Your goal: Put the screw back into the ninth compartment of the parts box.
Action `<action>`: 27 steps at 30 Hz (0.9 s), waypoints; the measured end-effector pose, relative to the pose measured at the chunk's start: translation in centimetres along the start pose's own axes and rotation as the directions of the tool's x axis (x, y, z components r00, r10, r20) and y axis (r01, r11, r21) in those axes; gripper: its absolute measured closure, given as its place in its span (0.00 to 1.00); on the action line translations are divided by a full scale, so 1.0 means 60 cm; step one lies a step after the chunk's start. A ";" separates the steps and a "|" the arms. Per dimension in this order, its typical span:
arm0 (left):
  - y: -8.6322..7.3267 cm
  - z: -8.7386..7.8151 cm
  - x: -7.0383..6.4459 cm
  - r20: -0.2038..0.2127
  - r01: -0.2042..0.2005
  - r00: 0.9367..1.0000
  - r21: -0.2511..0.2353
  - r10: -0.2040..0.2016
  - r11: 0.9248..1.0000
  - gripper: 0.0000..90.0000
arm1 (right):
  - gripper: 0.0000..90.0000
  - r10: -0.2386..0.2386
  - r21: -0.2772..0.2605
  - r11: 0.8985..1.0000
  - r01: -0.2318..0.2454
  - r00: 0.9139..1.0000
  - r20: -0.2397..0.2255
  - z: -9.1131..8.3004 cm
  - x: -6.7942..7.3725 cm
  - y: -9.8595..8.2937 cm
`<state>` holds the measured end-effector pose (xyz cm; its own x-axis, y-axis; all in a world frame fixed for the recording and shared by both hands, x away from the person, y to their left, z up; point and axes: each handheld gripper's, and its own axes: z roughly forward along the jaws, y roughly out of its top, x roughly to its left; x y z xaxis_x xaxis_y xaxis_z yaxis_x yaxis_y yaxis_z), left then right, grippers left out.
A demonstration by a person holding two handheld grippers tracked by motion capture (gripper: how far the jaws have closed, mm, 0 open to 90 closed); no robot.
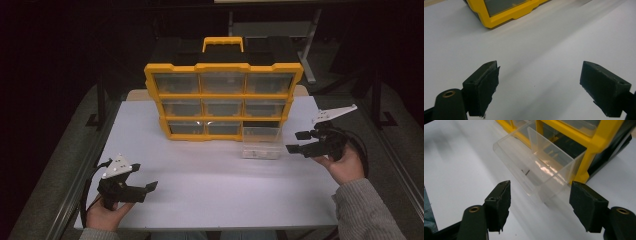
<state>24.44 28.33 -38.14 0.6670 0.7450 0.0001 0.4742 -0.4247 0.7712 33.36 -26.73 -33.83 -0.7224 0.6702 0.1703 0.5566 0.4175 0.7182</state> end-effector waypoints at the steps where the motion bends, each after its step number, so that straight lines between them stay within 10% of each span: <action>1: 0.000 0.000 0.000 0.000 0.000 1.000 0.001 0.000 1.000 0.17 | 0.35 0.004 -0.002 1.000 -0.004 1.000 0.003 0.000 -0.001 -0.004; 27: -0.002 0.009 0.002 0.006 -0.005 1.000 0.013 0.005 1.000 0.17 | 0.25 0.060 0.009 0.998 -0.060 0.998 0.028 0.015 -0.003 -0.079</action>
<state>24.75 28.18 -38.58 0.6726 0.7400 0.0005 0.4782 -0.4351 0.7629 31.21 -28.30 -37.86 -0.6760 0.7109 0.1939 0.6028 0.3823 0.7003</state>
